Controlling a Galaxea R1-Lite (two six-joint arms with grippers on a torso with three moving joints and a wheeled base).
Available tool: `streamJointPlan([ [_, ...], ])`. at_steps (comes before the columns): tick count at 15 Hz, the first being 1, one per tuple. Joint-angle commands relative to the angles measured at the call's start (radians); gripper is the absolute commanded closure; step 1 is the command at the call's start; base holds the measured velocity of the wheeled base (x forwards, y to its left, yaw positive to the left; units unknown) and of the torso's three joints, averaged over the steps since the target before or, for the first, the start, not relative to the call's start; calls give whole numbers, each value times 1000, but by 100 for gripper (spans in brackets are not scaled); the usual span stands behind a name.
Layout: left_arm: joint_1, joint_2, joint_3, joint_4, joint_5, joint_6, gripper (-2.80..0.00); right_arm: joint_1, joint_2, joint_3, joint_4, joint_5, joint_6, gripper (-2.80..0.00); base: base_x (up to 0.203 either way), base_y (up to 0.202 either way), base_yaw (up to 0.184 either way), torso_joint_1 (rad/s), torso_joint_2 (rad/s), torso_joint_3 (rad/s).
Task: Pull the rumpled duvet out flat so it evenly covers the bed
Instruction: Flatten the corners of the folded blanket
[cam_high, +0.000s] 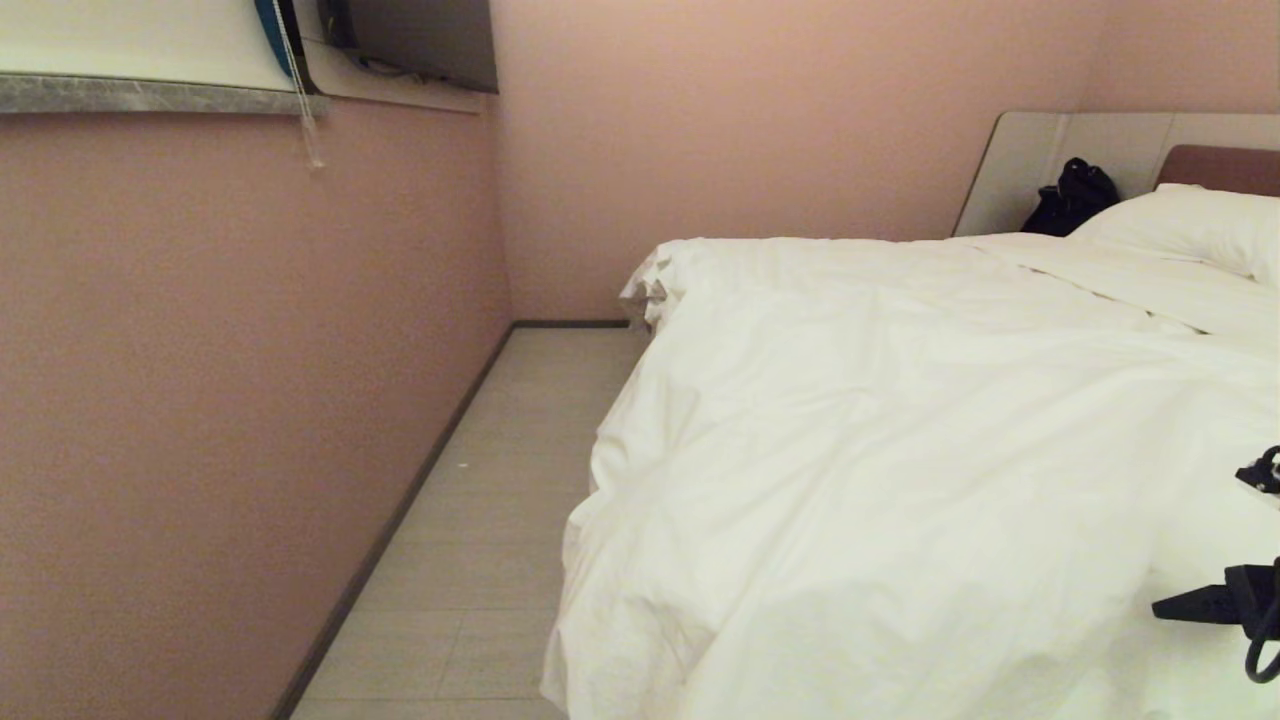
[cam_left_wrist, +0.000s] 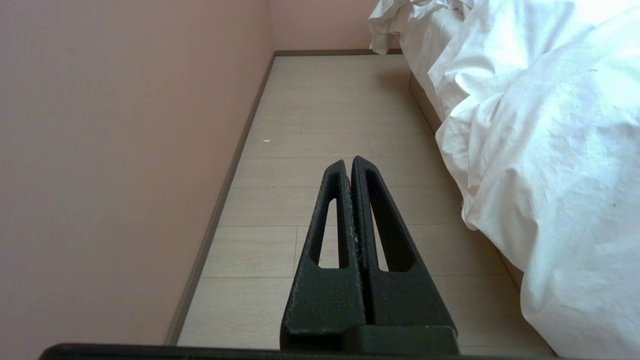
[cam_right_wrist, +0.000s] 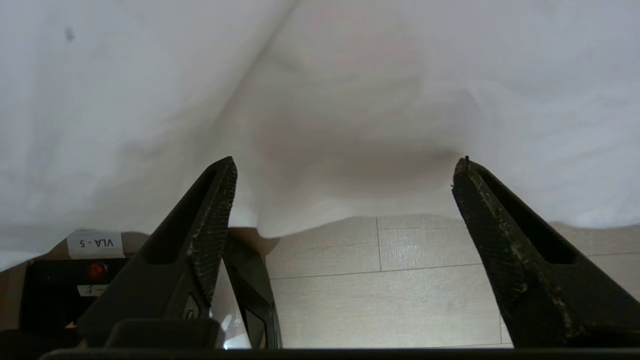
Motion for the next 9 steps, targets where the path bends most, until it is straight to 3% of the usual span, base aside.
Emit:
streamJointPlan([
  [1,0,0,0,0,0,0,0,-4,48,-1,-23,2,-1,-280,0,0,0,0,0,0],
  [9,0,0,0,0,0,0,0,-3,169,-61,-65,2,12,-280,0,0,0,0,0,0],
])
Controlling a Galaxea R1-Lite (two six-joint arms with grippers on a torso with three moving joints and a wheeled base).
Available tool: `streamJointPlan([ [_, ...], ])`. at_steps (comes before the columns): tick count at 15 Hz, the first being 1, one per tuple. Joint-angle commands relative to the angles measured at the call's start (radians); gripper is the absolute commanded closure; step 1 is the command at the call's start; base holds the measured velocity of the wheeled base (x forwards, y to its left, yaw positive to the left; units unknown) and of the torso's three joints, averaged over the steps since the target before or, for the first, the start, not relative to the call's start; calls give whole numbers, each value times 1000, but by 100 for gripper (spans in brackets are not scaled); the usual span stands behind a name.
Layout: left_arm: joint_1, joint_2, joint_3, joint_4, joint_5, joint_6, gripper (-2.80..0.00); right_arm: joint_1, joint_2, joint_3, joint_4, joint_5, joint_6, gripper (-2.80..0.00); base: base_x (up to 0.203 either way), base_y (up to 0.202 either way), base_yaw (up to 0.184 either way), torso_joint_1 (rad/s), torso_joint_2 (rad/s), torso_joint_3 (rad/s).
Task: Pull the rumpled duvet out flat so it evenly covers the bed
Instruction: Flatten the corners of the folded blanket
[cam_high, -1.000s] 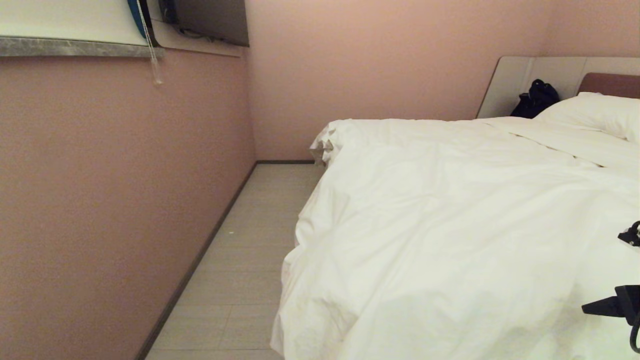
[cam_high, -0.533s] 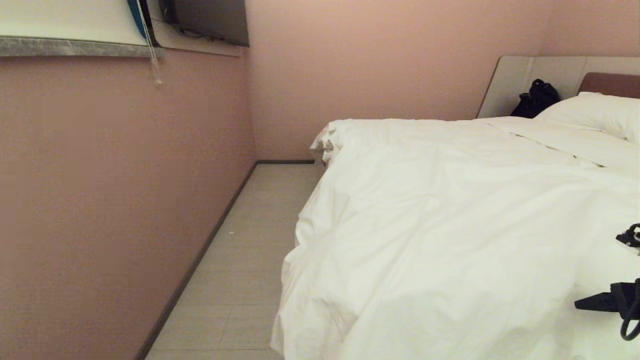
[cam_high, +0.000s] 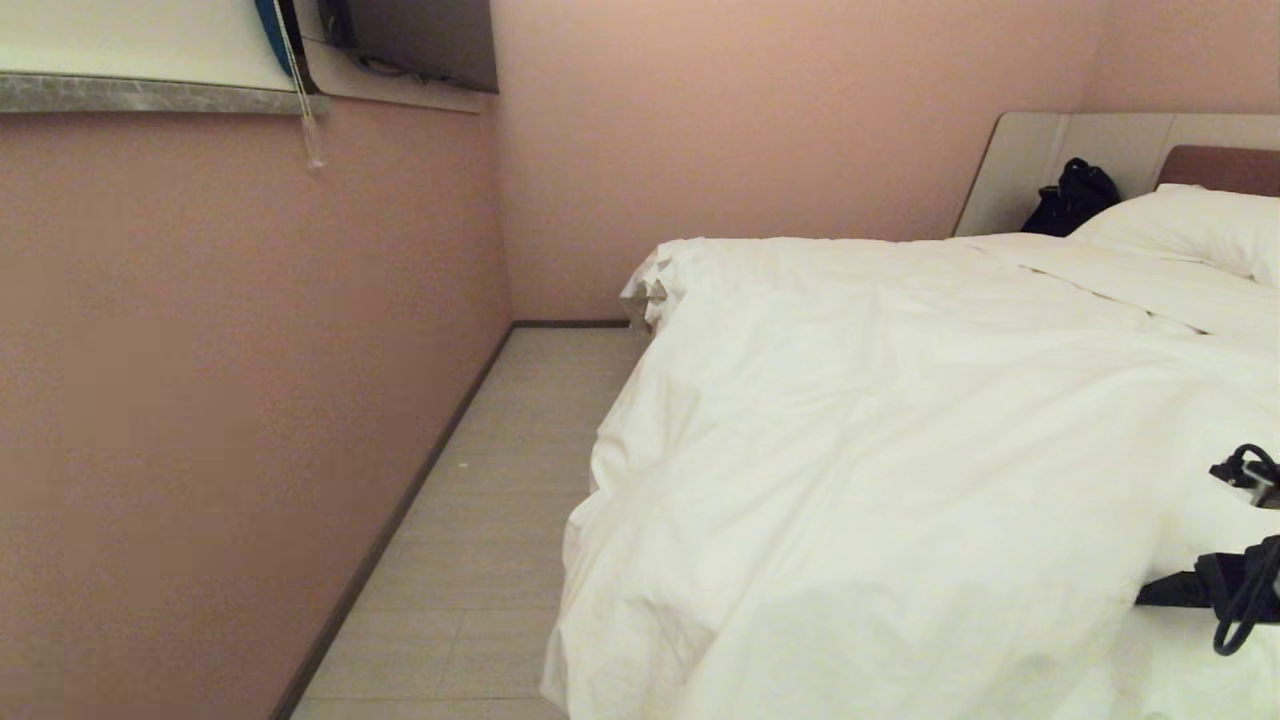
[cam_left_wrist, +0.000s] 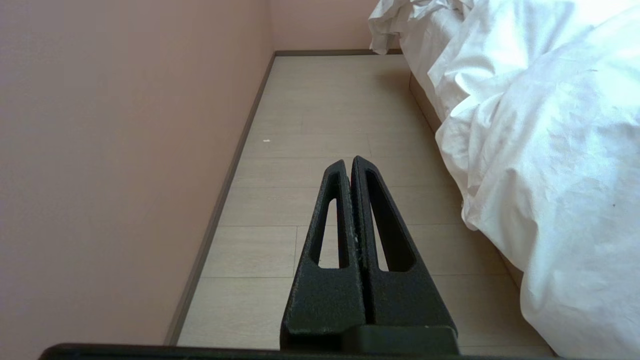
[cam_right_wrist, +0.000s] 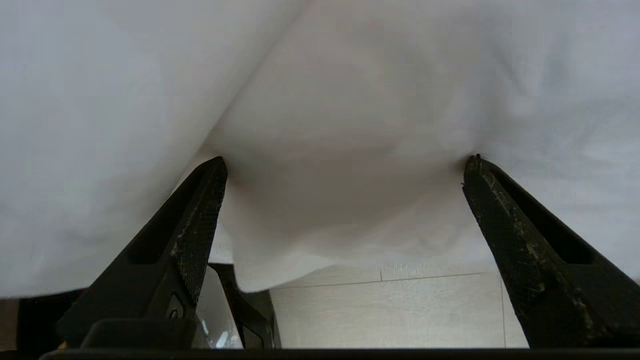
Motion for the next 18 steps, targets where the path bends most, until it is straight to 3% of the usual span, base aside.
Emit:
streamJointPlan([
  [1,0,0,0,0,0,0,0,0,54,-17,1,2,5,-280,0,0,0,0,0,0],
  [5,0,0,0,0,0,0,0,6,105,-57,-6,59,49,-280,0,0,0,0,0,0],
  [12,0,0,0,0,0,0,0,86,201,-81,-69,55,139,-280,0,0,0,0,0,0],
  [18,0,0,0,0,0,0,0,91,258,-82,-87,53,145,-280,0,0,0,0,0,0],
])
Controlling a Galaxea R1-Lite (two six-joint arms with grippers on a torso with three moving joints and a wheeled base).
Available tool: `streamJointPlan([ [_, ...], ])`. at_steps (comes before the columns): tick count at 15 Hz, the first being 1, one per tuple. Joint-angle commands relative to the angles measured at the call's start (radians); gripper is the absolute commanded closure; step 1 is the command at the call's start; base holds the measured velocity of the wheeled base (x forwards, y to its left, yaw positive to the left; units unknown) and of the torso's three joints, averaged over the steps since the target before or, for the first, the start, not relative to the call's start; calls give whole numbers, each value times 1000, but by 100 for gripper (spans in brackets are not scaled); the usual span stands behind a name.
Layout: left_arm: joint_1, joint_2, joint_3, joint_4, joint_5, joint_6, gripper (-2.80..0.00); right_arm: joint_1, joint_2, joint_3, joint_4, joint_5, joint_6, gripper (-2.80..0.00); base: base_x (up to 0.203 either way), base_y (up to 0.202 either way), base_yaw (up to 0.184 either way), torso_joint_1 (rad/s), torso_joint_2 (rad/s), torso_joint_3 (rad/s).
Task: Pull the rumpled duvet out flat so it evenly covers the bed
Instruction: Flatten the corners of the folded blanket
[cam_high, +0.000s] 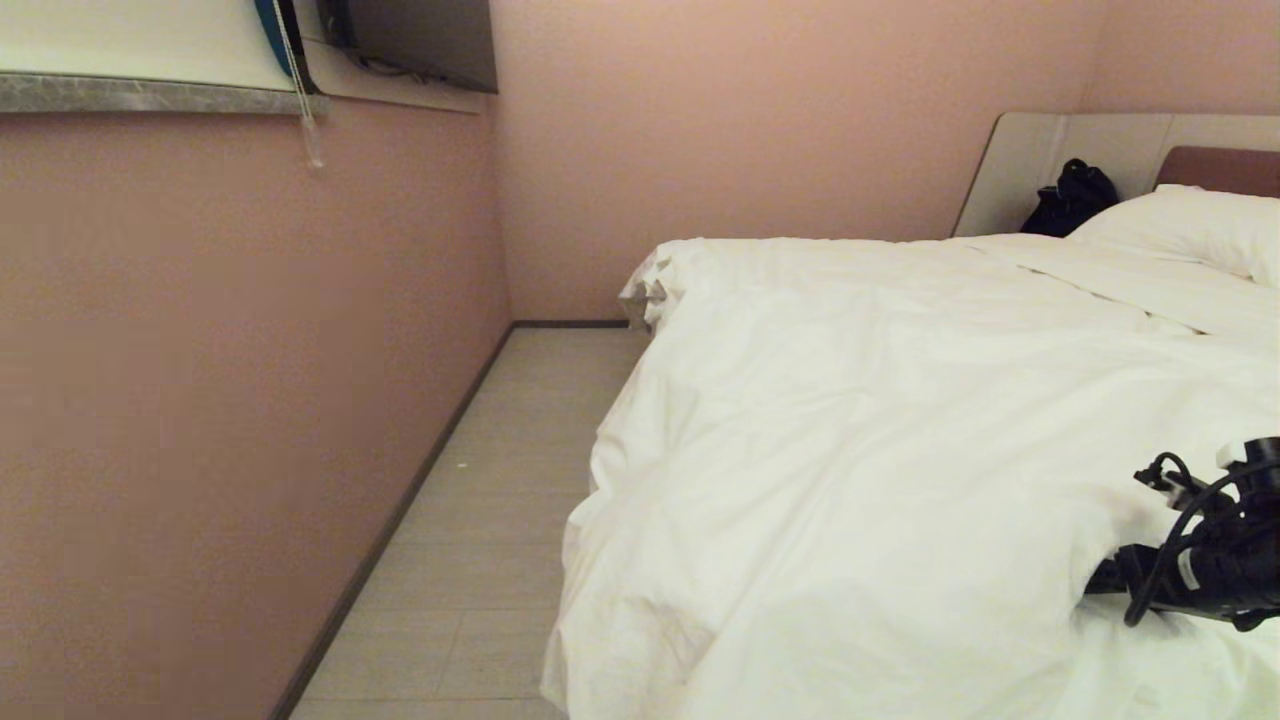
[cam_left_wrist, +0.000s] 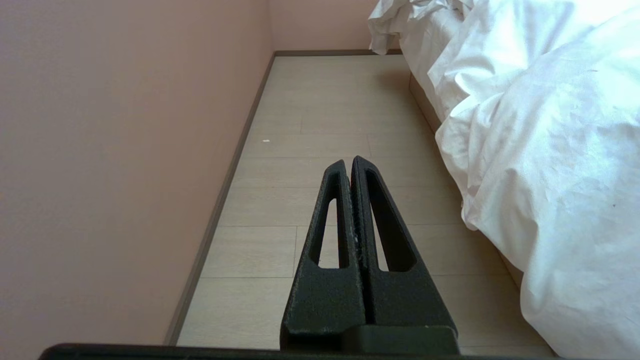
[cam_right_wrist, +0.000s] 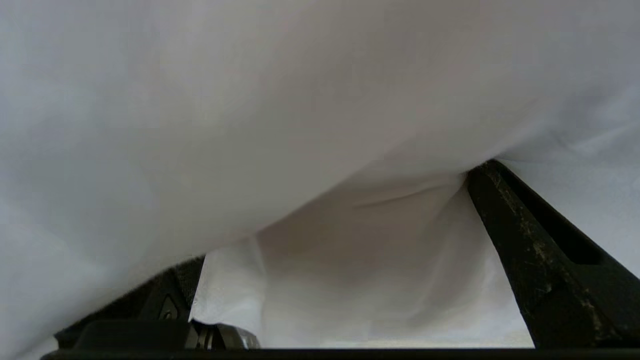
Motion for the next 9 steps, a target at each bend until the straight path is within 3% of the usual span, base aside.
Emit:
streamJointPlan([
  [1,0,0,0,0,0,0,0,1,27,0,-4,2,-2,-280,0,0,0,0,0,0],
  [5,0,0,0,0,0,1,0,0,49,-15,-3,3,1,-280,0,0,0,0,0,0],
  [6,0,0,0,0,0,0,0,0,52,-15,-4,3,1,0,0,0,0,0,0,0],
  [9,0,0,0,0,0,0,0,1,54,-15,-2,4,3,0,0,0,0,0,0,0],
])
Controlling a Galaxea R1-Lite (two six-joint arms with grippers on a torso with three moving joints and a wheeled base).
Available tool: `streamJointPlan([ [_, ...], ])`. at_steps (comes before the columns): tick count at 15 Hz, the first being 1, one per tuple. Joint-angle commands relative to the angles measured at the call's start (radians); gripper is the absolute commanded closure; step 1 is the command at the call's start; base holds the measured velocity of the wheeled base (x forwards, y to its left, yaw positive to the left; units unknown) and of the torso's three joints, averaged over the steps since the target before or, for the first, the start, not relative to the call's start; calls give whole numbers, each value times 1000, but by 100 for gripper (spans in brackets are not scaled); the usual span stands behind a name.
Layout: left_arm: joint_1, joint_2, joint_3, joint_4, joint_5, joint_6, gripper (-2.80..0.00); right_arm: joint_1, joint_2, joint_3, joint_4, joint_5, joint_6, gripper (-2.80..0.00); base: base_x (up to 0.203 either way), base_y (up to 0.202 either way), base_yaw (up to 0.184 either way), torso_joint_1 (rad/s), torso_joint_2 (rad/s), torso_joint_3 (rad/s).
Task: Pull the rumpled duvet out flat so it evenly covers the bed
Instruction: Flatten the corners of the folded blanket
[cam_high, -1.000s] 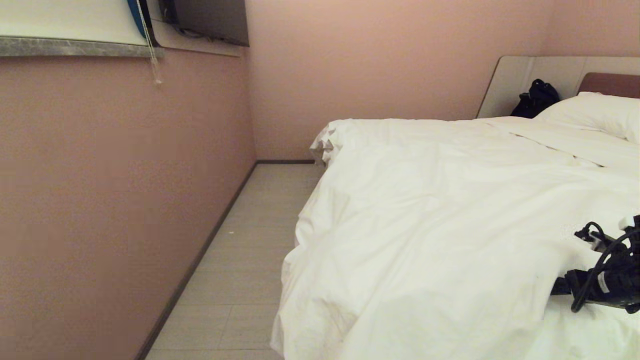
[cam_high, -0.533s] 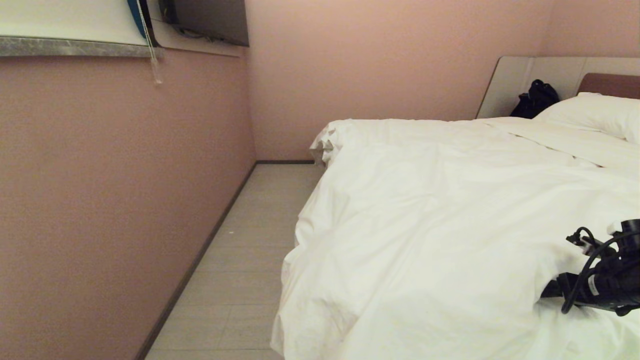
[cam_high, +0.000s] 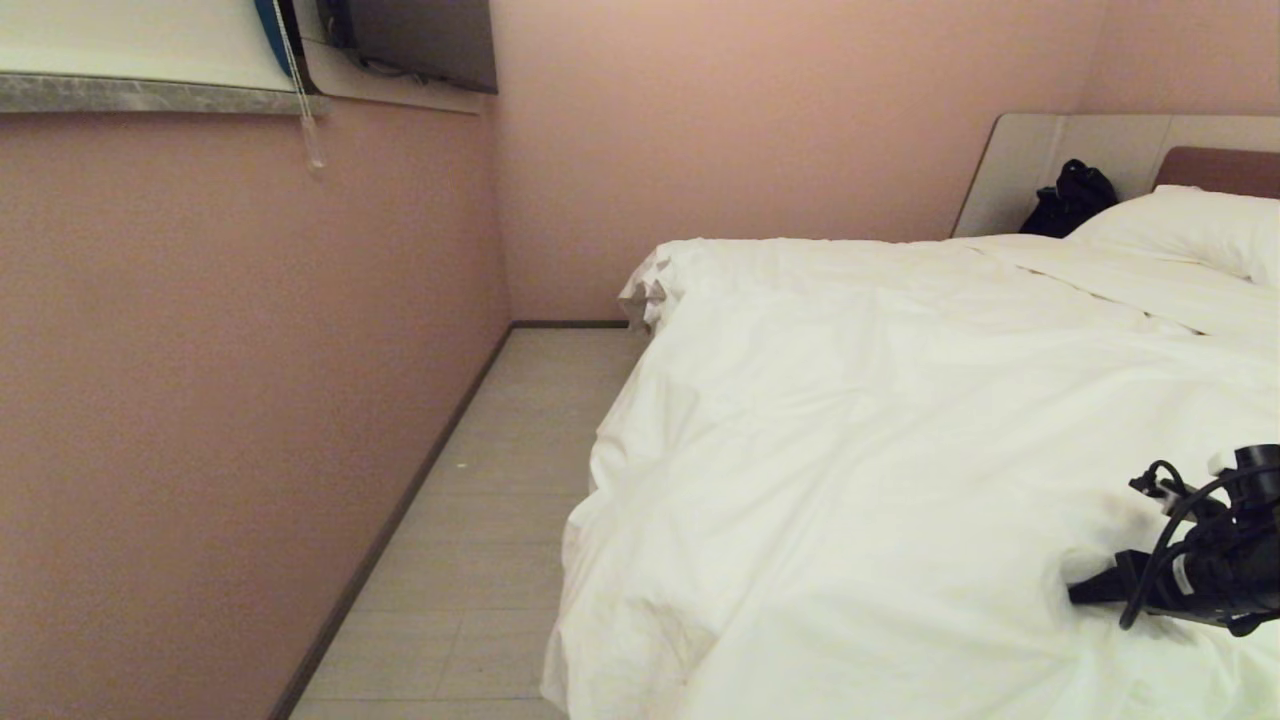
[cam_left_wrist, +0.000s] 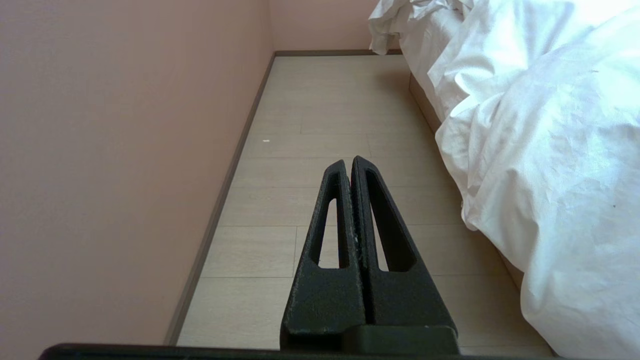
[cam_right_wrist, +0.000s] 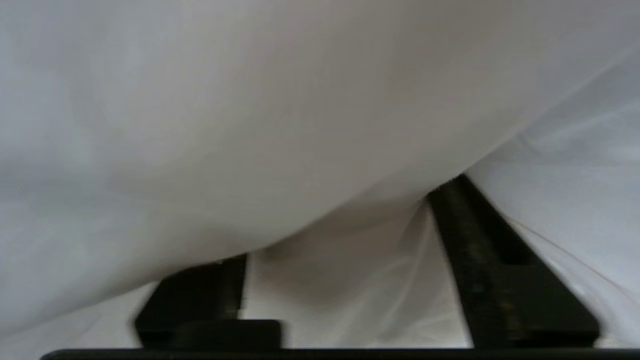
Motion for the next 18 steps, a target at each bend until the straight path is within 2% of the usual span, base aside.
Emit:
streamJointPlan([
  [1,0,0,0,0,0,0,0,1,5,0,2,6,-1,0,0,0,0,0,0,0],
  [9,0,0,0,0,0,0,0,8,-87,26,58,8,46,0,0,0,0,0,0,0],
  [13,0,0,0,0,0,0,0,9,-254,67,209,12,39,0,0,0,0,0,0,0],
  [18,0,0,0,0,0,1,0,8,-455,202,382,2,-12,0,0,0,0,0,0,0],
])
